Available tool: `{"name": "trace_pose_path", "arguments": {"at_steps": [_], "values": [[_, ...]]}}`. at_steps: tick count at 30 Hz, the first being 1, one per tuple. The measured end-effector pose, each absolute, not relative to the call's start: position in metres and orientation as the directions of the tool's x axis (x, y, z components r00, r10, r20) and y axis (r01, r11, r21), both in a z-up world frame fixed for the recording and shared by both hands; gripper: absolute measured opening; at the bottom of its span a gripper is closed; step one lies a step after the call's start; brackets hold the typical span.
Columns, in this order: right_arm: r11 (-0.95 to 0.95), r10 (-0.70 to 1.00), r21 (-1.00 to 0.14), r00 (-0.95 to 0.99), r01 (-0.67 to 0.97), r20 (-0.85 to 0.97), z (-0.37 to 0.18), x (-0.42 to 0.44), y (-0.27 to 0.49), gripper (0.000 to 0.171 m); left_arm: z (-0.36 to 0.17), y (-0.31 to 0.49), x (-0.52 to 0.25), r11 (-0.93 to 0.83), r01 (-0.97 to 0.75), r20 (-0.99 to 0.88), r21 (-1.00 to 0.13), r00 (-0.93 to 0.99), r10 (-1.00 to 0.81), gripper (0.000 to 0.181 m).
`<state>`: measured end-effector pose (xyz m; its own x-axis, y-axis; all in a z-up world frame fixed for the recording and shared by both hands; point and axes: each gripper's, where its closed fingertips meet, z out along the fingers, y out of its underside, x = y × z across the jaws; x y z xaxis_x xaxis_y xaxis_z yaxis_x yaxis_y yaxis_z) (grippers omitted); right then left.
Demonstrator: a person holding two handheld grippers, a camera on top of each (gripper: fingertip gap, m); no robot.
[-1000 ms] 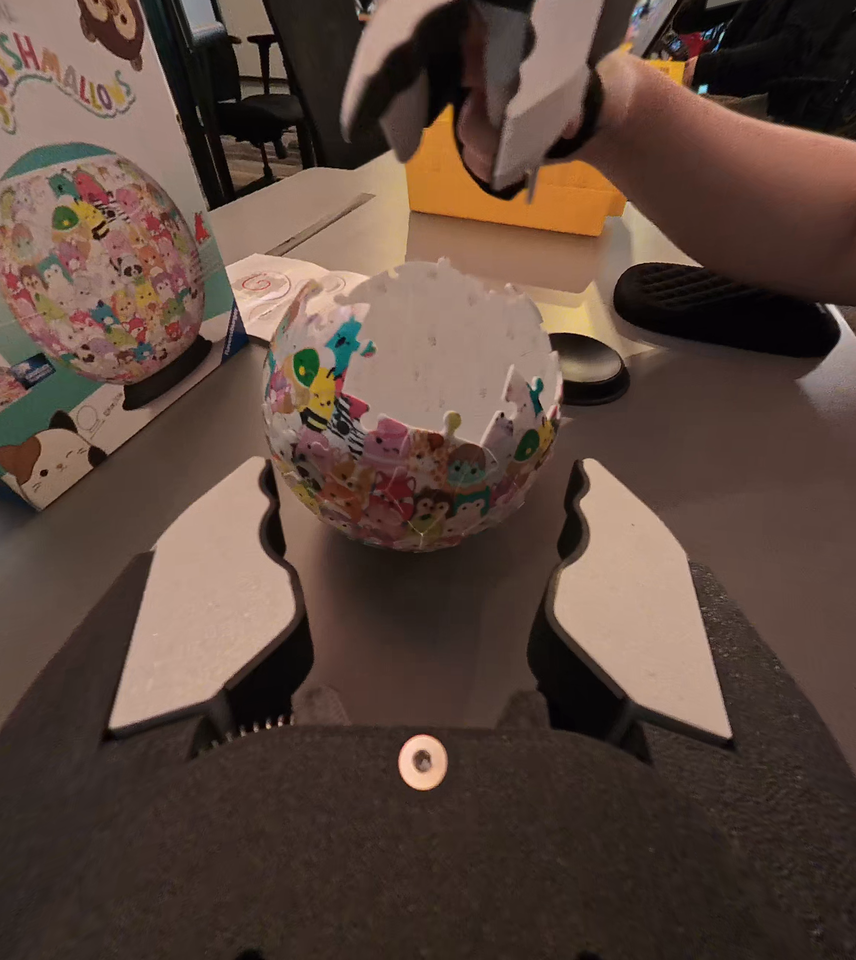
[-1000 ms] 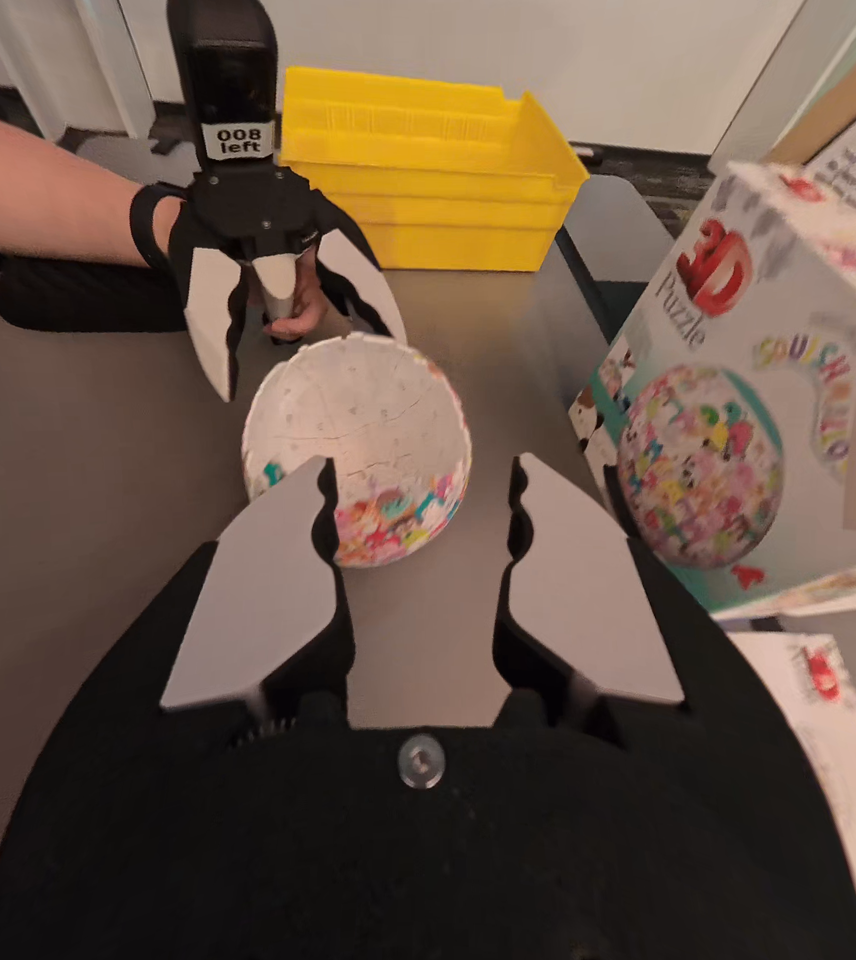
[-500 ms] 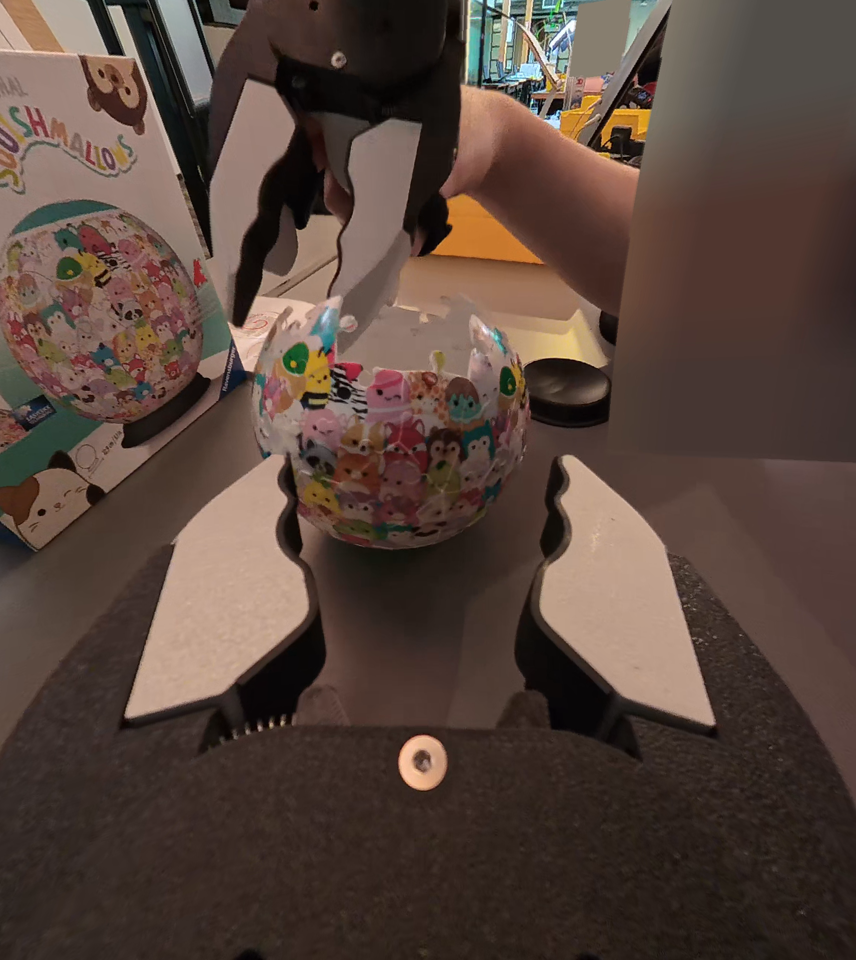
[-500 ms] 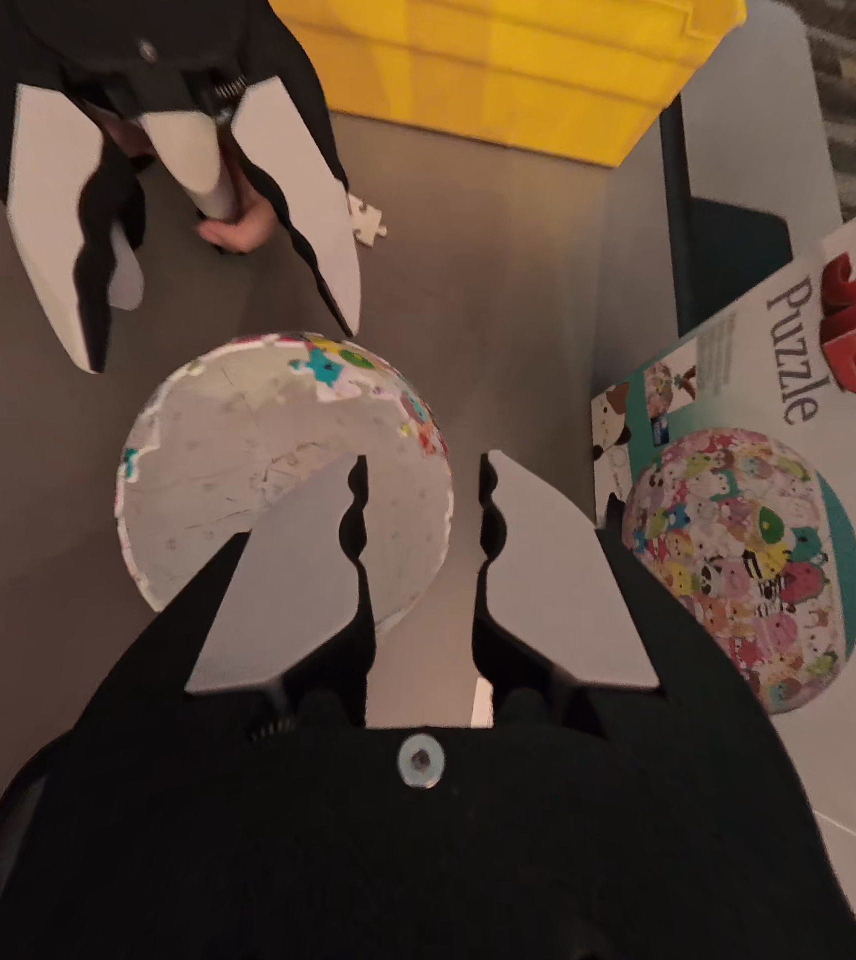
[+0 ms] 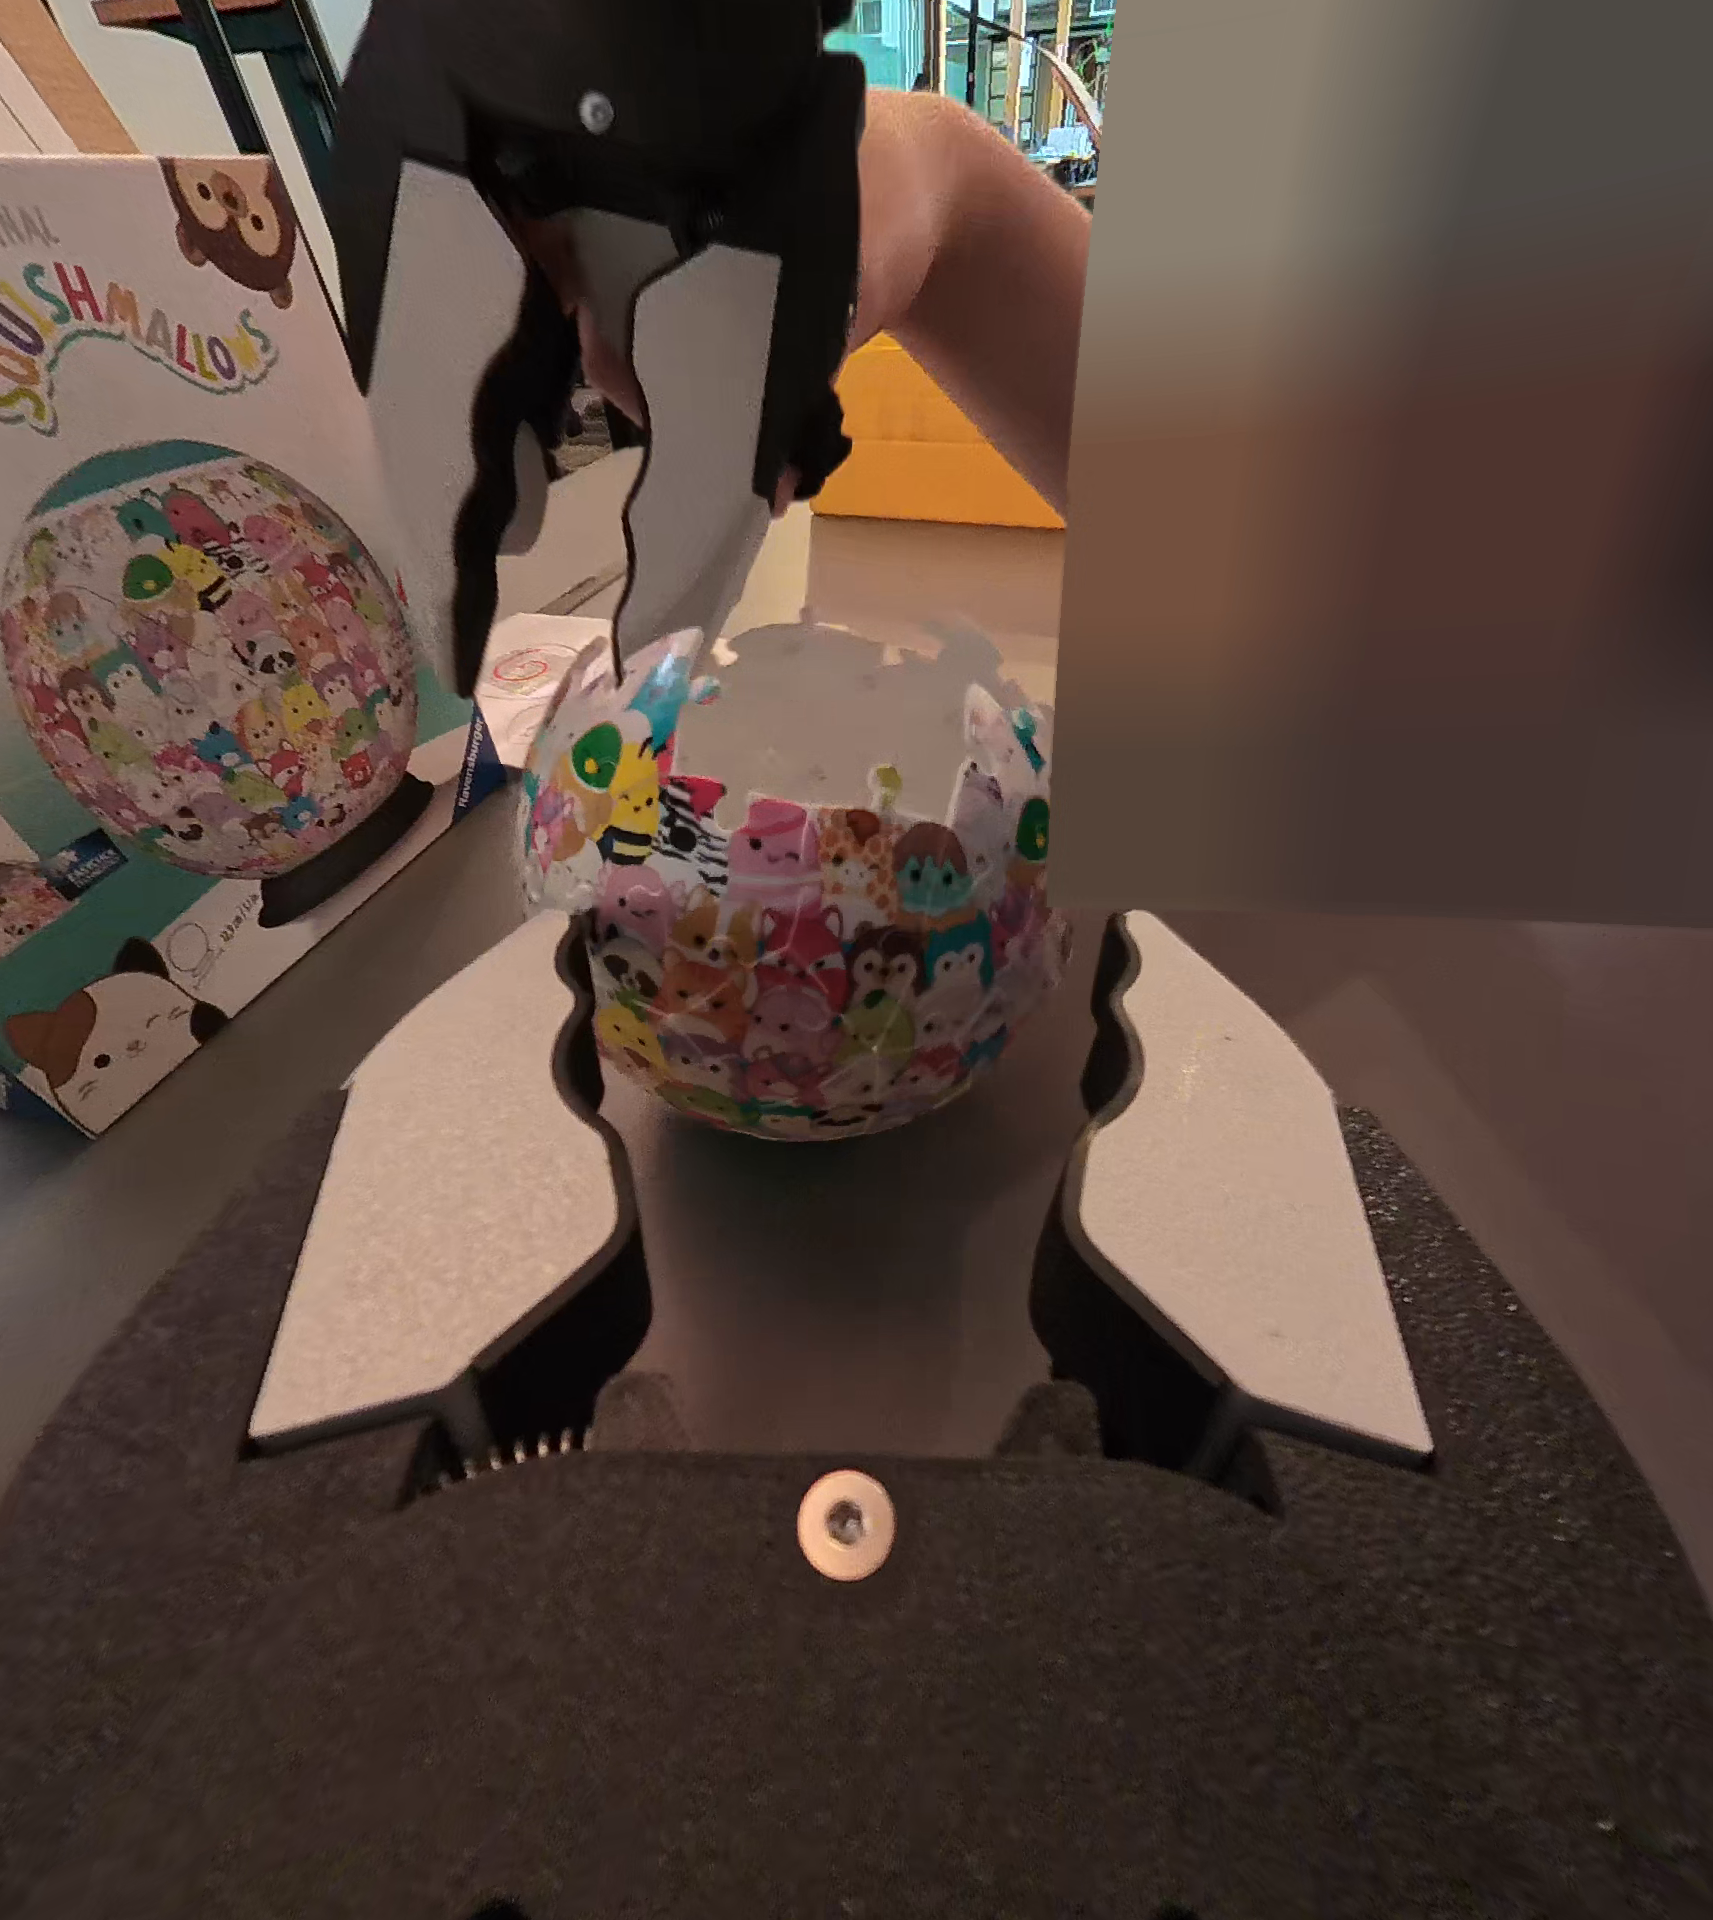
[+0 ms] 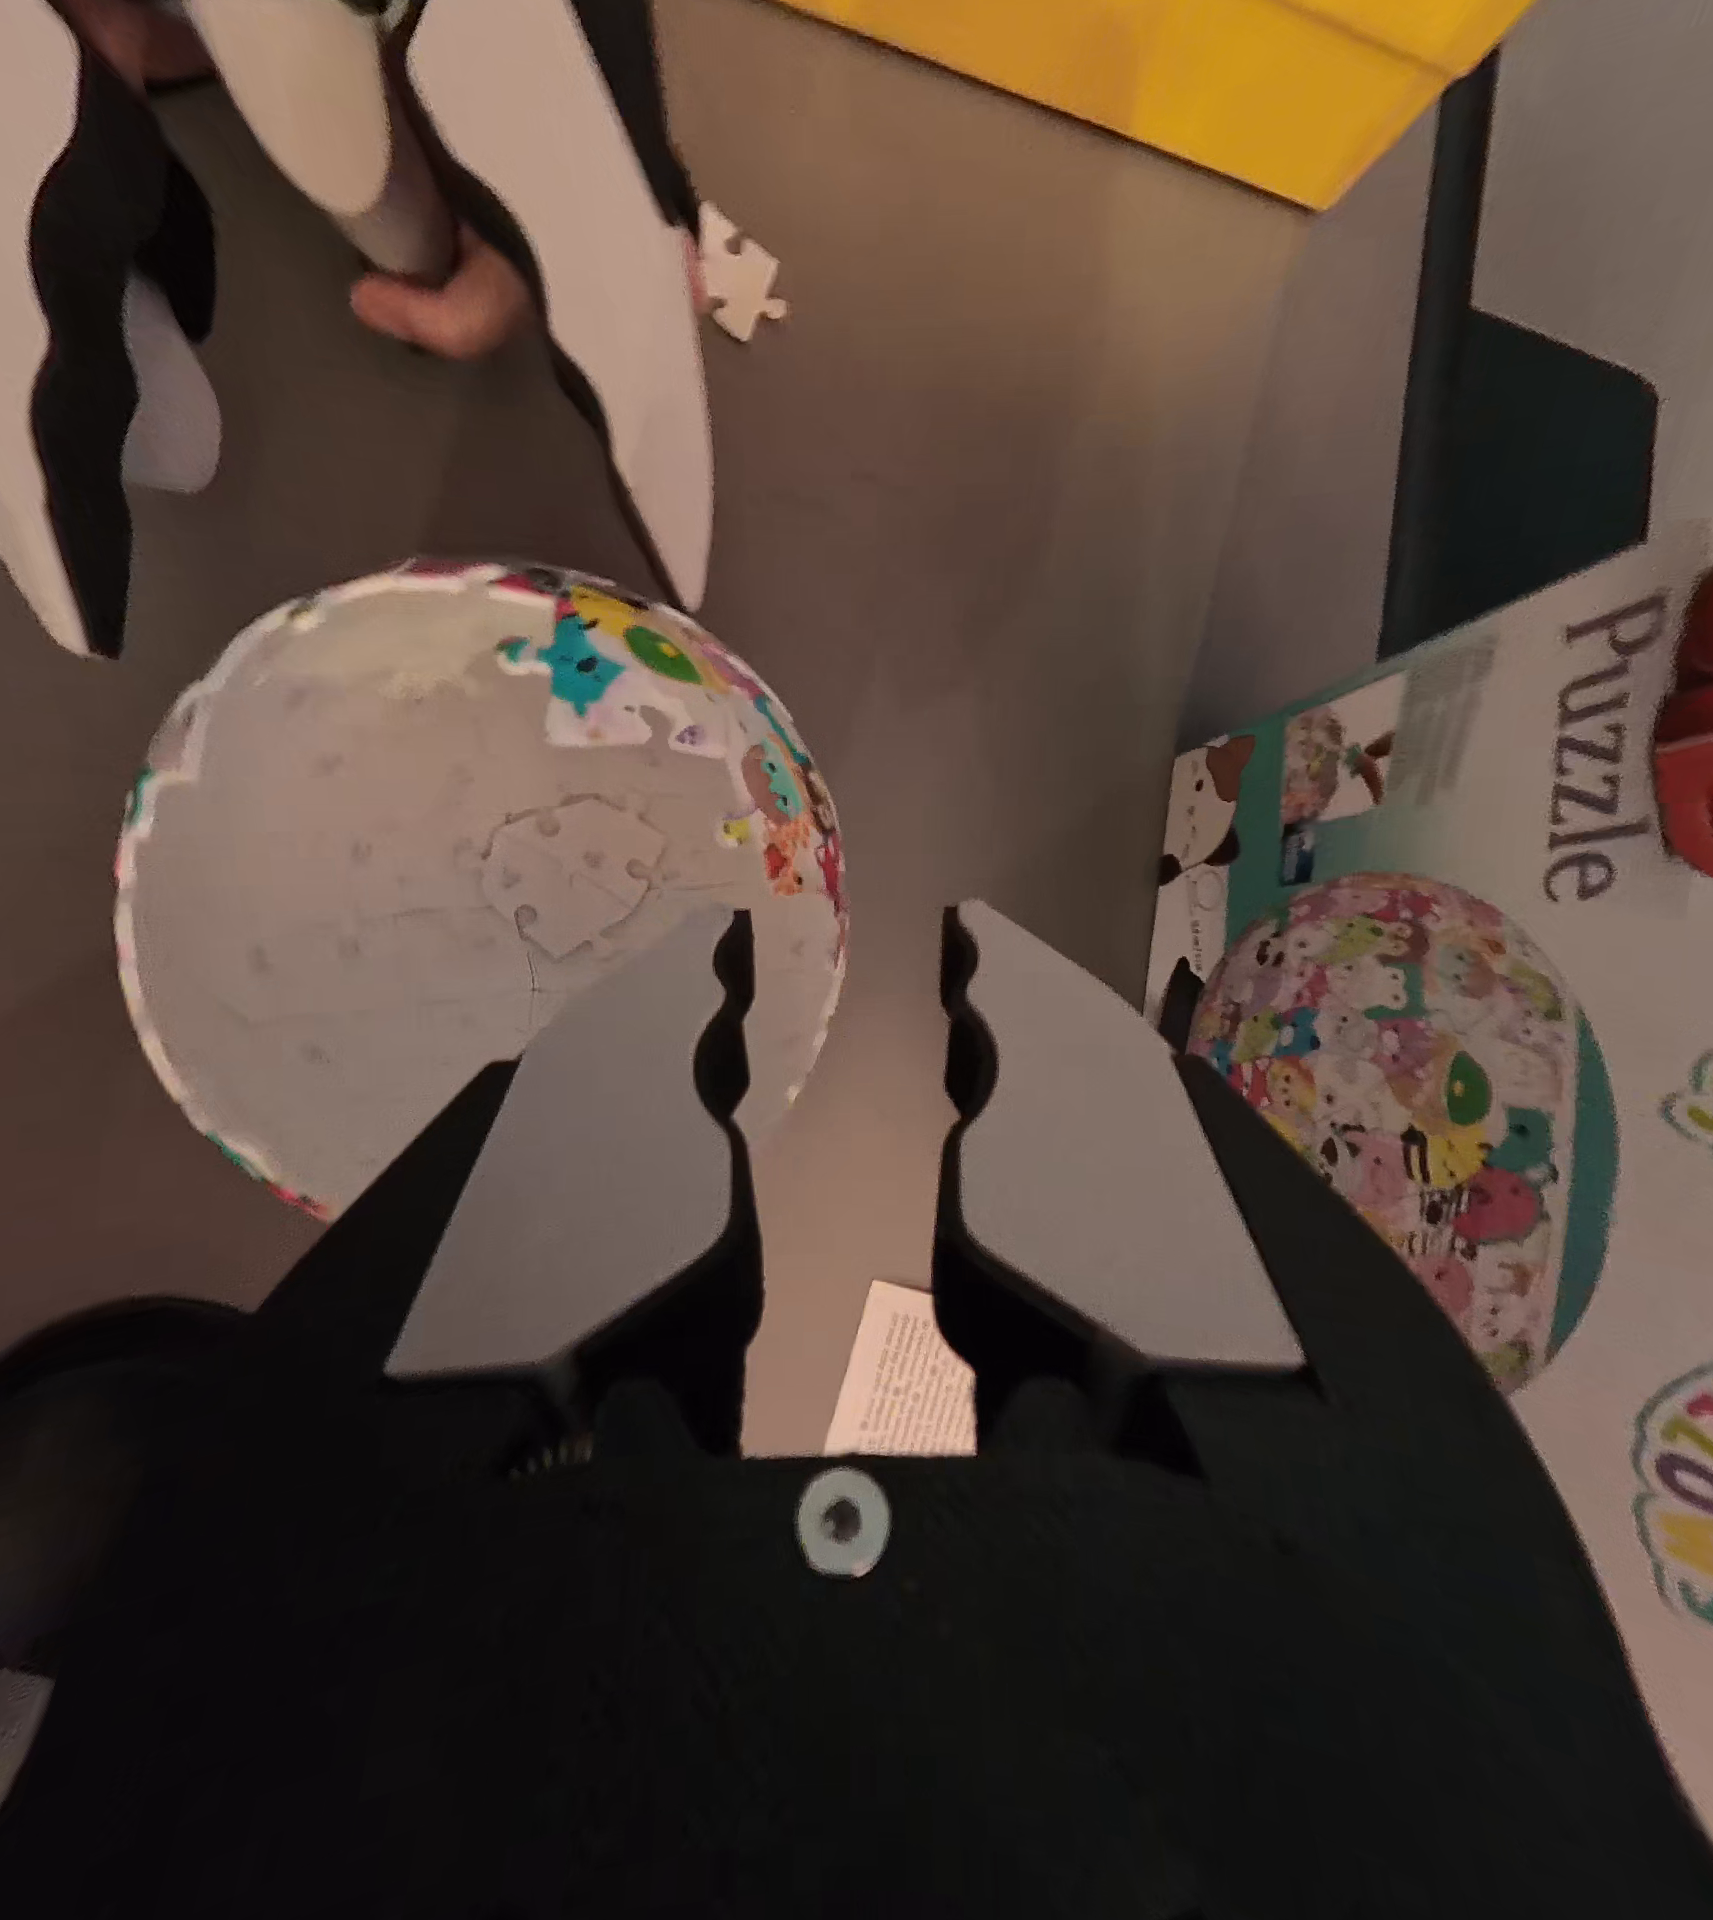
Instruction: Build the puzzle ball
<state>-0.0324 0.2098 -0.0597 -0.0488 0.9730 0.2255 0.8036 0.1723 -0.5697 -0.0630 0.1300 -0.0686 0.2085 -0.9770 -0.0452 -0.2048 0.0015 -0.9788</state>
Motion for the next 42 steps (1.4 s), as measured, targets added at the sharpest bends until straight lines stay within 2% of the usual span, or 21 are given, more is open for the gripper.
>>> {"name": "trace_pose_path", "arguments": {"at_steps": [5,10,15,27,30,35,40,42], "values": [[0.215,0.963,-0.549,-0.083,0.807,0.256,-0.071,-0.034,0.214,0.028,-0.07,0.134,-0.063,-0.008,-0.202,-0.038,-0.979,0.222,-0.974,0.093],[0.227,0.964,-0.579,-0.097,0.783,0.246,-0.075,-0.04,0.21,0.02,-0.071,0.136,-0.063,-0.01,-0.198,-0.037,-0.98,0.229,-0.973,0.092],[0.235,0.96,-0.563,-0.1,0.792,0.261,-0.077,-0.041,0.211,0.007,-0.071,0.136,-0.062,-0.002,-0.202,-0.045,-0.979,0.231,-0.972,0.092],[0.227,0.959,-0.534,-0.09,0.815,0.27,-0.082,-0.039,0.215,0.004,-0.072,0.133,-0.06,0.007,-0.205,-0.053,-0.979,0.221,-0.974,0.091],[0.223,0.963,-0.542,-0.099,0.81,0.249,-0.082,-0.038,0.213,0.005,-0.072,0.133,-0.06,0.005,-0.202,-0.051,-0.979,0.22,-0.974,0.091],[0.195,0.973,-0.574,-0.084,0.795,0.214,-0.074,-0.03,0.212,0.032,-0.074,0.133,-0.06,0.0,-0.209,-0.047,-0.978,0.222,-0.974,0.091],[0.23,0.966,-0.615,-0.099,0.754,0.24,-0.06,-0.019,0.203,0.041,-0.072,0.13,-0.06,0.018,-0.209,-0.064,-0.978,0.217,-0.974,0.09],[0.207,0.972,-0.665,-0.076,0.718,0.221,-0.05,-0.018,0.198,0.042,-0.073,0.13,-0.059,0.019,-0.212,-0.067,-0.977,0.222,-0.973,0.092]]}}
